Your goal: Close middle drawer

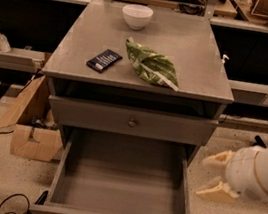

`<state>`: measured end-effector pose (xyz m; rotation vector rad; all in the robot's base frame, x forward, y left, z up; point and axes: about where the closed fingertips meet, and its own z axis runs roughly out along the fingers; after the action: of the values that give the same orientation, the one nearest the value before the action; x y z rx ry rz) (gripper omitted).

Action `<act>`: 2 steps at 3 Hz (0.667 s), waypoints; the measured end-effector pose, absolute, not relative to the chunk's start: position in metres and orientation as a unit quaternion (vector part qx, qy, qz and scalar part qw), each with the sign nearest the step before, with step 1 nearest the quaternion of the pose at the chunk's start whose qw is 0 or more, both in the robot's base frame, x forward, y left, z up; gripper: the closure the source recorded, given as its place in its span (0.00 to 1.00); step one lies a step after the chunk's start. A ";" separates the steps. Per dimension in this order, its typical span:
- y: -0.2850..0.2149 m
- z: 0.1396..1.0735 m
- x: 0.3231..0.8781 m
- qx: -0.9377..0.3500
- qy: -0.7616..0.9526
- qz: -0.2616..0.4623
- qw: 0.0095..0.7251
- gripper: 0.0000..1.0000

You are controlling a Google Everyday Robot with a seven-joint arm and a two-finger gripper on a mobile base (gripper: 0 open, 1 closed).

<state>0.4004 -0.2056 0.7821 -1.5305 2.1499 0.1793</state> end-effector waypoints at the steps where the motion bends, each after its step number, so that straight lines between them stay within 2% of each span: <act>1: -0.193 0.666 0.387 -0.557 0.792 0.086 0.234 0.78; 2: -0.196 0.679 0.399 -0.551 0.792 0.069 0.252 1.00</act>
Offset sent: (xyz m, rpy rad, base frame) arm -0.0130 0.0102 -0.0826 0.0160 0.0455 0.0098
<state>0.3985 -0.1958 0.6795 -1.4997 2.1553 0.1866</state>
